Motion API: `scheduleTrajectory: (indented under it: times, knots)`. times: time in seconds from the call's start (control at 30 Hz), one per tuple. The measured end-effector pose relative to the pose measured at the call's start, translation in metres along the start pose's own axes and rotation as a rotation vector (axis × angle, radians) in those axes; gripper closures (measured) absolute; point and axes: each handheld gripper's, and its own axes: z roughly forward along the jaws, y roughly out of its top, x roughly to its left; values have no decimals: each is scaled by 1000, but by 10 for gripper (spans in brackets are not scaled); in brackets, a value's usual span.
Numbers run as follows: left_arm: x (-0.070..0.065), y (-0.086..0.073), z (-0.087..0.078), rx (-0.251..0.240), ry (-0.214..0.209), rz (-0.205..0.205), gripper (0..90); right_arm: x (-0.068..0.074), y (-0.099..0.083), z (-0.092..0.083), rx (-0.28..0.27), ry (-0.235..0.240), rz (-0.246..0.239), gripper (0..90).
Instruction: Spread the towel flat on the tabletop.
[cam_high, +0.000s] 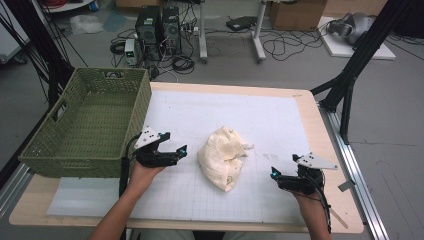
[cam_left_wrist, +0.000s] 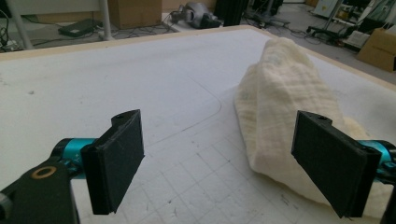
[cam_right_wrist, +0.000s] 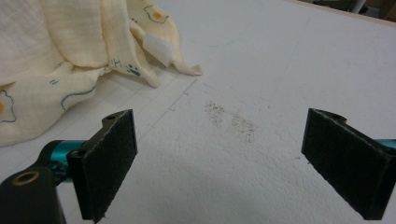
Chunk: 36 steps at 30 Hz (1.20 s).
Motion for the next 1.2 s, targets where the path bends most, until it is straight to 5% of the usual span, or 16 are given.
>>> scheduleTrajectory:
  times: [0.37,0.73,0.9,0.97,1.1,1.13,1.17,1.2]
  knots:
    - [-9,23,18,27,-43,-1,207,2,2,2,0,26,2,96]
    - [-29,42,66,98,-147,-6,316,12,-2,-3,11,46,-12,99]
    - [-36,43,87,146,-136,-7,355,16,-2,-7,0,55,-18,154]
    - [-35,41,96,151,-128,-41,370,18,-2,-7,4,86,-23,256]
    - [-33,36,100,181,-153,-27,676,19,-2,-5,10,98,-28,267]
    - [-33,35,99,194,-168,-14,676,19,-2,-5,10,98,-28,267]
    - [-32,34,97,198,-173,8,820,19,-2,-4,8,102,-21,267]
    - [-31,33,91,182,-165,22,837,18,-3,-4,8,104,-20,268]
